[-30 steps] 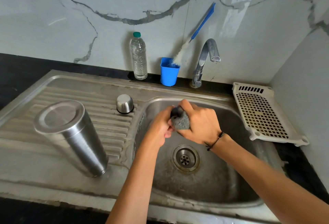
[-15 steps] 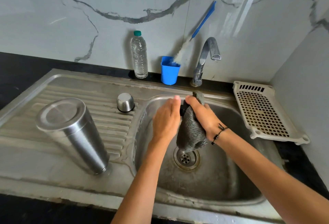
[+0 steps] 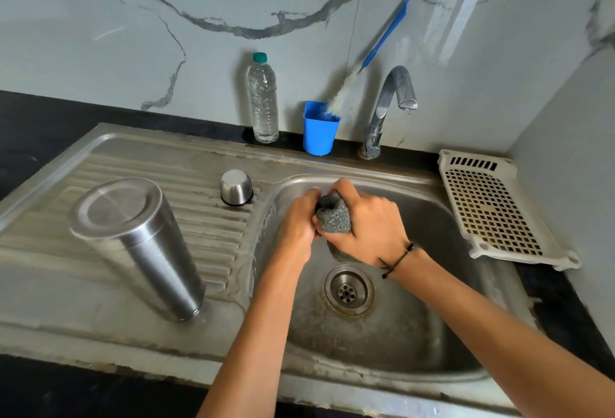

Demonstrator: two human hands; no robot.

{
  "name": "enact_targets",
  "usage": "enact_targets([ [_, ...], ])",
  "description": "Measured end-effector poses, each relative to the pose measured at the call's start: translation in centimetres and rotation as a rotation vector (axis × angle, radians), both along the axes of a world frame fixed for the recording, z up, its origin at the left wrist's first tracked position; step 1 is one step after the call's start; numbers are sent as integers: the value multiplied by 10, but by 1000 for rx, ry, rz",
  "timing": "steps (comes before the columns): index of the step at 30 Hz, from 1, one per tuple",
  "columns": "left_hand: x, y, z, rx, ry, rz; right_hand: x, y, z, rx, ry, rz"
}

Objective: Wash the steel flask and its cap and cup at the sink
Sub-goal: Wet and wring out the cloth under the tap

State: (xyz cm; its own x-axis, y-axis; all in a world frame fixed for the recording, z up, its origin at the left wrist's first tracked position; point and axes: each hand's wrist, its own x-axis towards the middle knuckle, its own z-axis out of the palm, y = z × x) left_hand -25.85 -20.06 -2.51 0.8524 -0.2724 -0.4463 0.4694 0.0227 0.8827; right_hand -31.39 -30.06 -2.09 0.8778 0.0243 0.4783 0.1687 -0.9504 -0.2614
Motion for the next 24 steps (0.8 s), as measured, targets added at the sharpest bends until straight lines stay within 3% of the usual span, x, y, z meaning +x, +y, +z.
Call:
enact_targets([
  [2, -1, -3, -3, -21, -37, 72, 0, 8, 3, 115, 96, -97],
  [5, -3, -7, -7, 45, -133, 159, 3, 14, 7, 485, 236, -217],
  [10, -13, -9, -8, 389, -408, 128, 12, 11, 1, 1208, 547, -365],
  [13, -20, -8, -6, 507, -522, 28, 12, 1, 7, 1414, 713, -309],
  [16, -10, -8, -3, 515, -439, -62, 11, -7, 8, 1296, 633, -274],
  [19, 9, -5, -9, 276, -144, -69, 8, -9, 5, 721, 424, -175],
  [23, 2, 10, -3, 226, -46, -252, 0, -5, 6, 178, 188, -25],
  [24, 0, 11, 1, 203, -39, -265, 1, -4, 5, 136, 154, 0],
])
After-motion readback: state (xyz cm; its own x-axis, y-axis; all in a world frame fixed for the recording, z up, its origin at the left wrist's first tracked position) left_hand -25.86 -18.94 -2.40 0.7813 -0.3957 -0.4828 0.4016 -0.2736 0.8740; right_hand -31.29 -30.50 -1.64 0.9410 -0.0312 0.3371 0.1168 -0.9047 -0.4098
